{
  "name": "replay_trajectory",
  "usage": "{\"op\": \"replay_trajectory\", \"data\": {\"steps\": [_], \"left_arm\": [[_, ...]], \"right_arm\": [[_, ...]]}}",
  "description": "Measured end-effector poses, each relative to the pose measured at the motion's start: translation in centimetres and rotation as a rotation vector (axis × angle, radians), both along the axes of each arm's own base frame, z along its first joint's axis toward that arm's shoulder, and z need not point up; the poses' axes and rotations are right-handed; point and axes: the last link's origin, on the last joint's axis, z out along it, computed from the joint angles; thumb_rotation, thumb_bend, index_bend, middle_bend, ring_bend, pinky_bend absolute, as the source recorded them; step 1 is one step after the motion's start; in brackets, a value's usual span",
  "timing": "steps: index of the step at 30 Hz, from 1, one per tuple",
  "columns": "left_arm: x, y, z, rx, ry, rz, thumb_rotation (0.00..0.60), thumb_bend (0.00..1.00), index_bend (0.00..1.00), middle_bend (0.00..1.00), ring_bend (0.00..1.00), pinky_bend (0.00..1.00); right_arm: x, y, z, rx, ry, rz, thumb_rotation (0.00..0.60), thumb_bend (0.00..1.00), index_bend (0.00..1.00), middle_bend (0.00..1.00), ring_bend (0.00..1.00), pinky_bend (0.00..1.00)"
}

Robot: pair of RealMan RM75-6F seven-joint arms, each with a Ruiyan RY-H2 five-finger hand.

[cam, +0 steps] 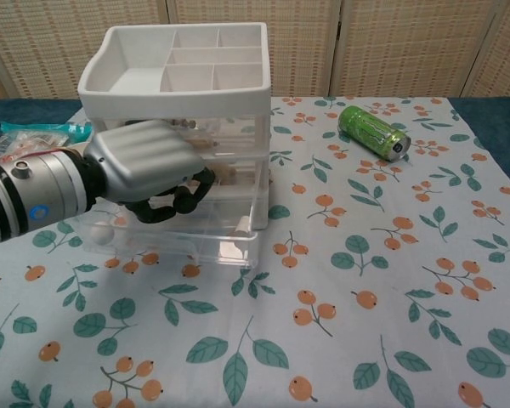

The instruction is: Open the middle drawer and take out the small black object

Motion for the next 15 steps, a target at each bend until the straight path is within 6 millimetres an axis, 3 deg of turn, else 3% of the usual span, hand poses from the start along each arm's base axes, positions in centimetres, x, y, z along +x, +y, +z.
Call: {"op": "replay_trajectory", "data": {"steps": [15], "left_arm": [[0.28,-0.56,0.13,-0.014,-0.029,-0.014,0.600,0.37,0.50,1.00,1.00,1.00]], "right_arm": [[-0.07,-0.04,-0.01,0.000,-0.002,-0.001,0.600,0.29,0.12,0.08,0.06,0.07]]}}
